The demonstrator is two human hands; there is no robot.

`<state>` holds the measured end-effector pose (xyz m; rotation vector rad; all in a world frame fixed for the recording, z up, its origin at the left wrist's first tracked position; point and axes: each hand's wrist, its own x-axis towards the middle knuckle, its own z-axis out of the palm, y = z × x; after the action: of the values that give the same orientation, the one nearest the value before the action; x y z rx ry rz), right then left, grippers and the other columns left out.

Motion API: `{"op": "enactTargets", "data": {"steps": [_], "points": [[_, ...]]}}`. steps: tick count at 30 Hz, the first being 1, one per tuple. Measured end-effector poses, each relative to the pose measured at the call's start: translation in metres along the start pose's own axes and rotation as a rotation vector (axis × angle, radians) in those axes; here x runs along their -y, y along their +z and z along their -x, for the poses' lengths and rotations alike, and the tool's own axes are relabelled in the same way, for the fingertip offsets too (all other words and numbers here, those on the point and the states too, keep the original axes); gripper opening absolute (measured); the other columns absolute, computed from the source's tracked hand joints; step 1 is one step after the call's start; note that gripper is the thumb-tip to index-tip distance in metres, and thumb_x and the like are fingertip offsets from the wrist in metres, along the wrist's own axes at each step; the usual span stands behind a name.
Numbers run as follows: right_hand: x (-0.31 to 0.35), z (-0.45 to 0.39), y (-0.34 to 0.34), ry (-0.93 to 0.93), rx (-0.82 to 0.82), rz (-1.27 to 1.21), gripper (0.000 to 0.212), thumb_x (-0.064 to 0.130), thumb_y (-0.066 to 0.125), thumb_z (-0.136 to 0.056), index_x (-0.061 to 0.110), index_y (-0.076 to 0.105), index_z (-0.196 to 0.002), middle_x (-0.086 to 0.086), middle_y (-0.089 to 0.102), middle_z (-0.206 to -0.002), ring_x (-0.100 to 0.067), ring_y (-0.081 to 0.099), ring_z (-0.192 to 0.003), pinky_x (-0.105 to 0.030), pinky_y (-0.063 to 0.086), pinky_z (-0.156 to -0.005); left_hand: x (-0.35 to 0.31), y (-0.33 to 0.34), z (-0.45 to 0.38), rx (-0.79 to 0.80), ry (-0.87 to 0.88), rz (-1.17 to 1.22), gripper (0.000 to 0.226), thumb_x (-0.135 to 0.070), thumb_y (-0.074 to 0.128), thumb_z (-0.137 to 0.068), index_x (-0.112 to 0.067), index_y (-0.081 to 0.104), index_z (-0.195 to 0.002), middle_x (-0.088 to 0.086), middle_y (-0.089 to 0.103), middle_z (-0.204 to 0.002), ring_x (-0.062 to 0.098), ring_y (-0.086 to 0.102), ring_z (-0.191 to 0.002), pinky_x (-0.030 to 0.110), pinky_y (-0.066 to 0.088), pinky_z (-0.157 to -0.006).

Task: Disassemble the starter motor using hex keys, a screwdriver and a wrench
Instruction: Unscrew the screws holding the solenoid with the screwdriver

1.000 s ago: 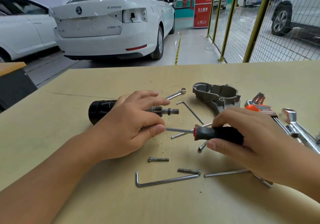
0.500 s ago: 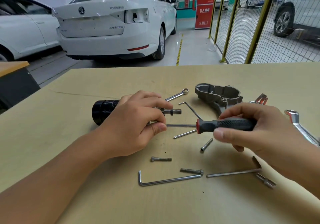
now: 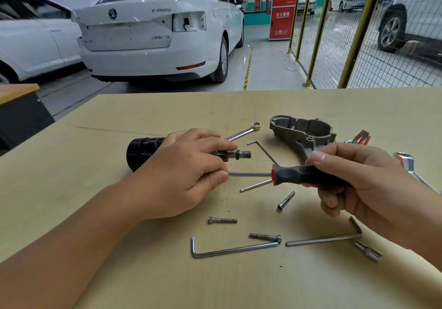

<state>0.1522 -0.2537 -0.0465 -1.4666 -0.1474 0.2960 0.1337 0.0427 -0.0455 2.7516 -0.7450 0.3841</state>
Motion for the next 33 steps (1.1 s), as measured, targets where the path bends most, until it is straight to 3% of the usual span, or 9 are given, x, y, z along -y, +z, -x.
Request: {"op": "enactTargets", "data": {"steps": [5,10,14,17,23,26,28,31,33], "points": [[-0.001,0.000,-0.001,-0.008,0.052,-0.027,0.029,0.024,0.088,-0.067,0.005,0.073,-0.083,-0.014,0.064,-0.072,-0.024,0.053,-0.050,-0.033,0.048,-0.045,-0.002,0.001,-0.001,-0.089,-0.041,0.100,0.021,-0.037,0.067,-0.089,-0.024,0.083,-0.090,-0.019,0.066,-0.132,0.015,0.053,-0.134,0.056,0.039,-0.110],[-0.001,0.001,-0.001,0.019,0.063,-0.040,0.051,0.037,0.097,-0.051,0.009,0.073,-0.086,-0.016,0.065,-0.076,-0.025,0.061,-0.053,-0.033,0.052,-0.046,-0.002,0.002,-0.002,-0.148,-0.046,0.174,0.017,-0.036,0.074,-0.083,-0.022,0.083,-0.085,-0.016,0.070,-0.125,0.014,0.059,-0.125,0.054,0.046,-0.103],[0.002,0.000,0.000,0.071,0.009,-0.076,0.042,0.037,0.085,-0.063,0.007,0.070,-0.089,-0.022,0.065,-0.077,-0.021,0.051,-0.043,-0.026,0.044,-0.037,-0.001,0.003,-0.002,-0.157,-0.050,0.176,0.015,-0.038,0.076,-0.080,-0.024,0.081,-0.084,-0.018,0.070,-0.124,0.011,0.059,-0.122,0.052,0.047,-0.103],[0.002,0.001,0.000,0.084,0.005,-0.053,0.039,0.037,0.079,-0.066,0.006,0.069,-0.086,-0.022,0.064,-0.075,-0.019,0.043,-0.039,-0.024,0.038,-0.036,0.002,0.000,-0.002,-0.163,-0.028,0.218,0.020,-0.046,0.080,-0.077,-0.027,0.078,-0.084,-0.020,0.070,-0.124,0.005,0.062,-0.120,0.043,0.049,-0.103],[0.001,0.000,-0.006,0.005,0.058,-0.101,0.045,0.007,0.092,-0.049,0.011,0.074,-0.090,-0.016,0.061,-0.083,-0.019,0.047,-0.055,-0.029,0.045,-0.051,0.049,-0.012,-0.001,-0.509,-0.289,0.426,0.028,-0.057,0.061,-0.092,-0.034,0.076,-0.093,-0.016,0.078,-0.100,0.004,0.071,-0.097,0.019,0.055,-0.085],[0.000,0.004,0.000,0.009,0.112,-0.033,0.057,0.035,0.099,-0.054,0.010,0.072,-0.098,-0.018,0.064,-0.081,-0.019,0.044,-0.050,-0.030,0.038,-0.046,0.079,-0.006,0.004,-0.467,-0.412,0.326,0.019,-0.055,0.062,-0.095,-0.041,0.075,-0.090,-0.025,0.075,-0.096,-0.006,0.067,-0.094,0.024,0.051,-0.086],[0.000,0.005,0.002,-0.009,0.076,0.042,0.049,0.045,0.085,-0.069,0.008,0.069,-0.097,-0.024,0.066,-0.078,-0.020,0.040,-0.044,-0.026,0.034,-0.044,0.090,0.001,0.006,-0.415,-0.471,0.357,0.016,-0.046,0.068,-0.097,-0.039,0.077,-0.085,-0.020,0.076,-0.088,-0.004,0.067,-0.083,0.031,0.053,-0.084],[-0.001,0.005,-0.001,-0.055,0.088,-0.007,0.034,0.026,0.081,-0.067,0.010,0.071,-0.096,-0.020,0.064,-0.077,-0.020,0.041,-0.047,-0.028,0.038,-0.043,0.091,0.004,0.006,-0.408,-0.498,0.398,0.025,-0.061,0.066,-0.086,-0.039,0.079,-0.085,-0.010,0.078,-0.082,0.005,0.070,-0.077,0.030,0.054,-0.075],[-0.002,0.005,-0.003,-0.088,0.094,-0.024,0.044,0.011,0.089,-0.055,0.013,0.074,-0.096,-0.014,0.062,-0.080,-0.021,0.047,-0.054,-0.030,0.044,-0.049,0.091,0.002,0.006,-0.412,-0.492,0.402,0.034,-0.067,0.061,-0.081,-0.038,0.079,-0.085,-0.010,0.078,-0.081,0.008,0.071,-0.078,0.031,0.055,-0.076]]}}
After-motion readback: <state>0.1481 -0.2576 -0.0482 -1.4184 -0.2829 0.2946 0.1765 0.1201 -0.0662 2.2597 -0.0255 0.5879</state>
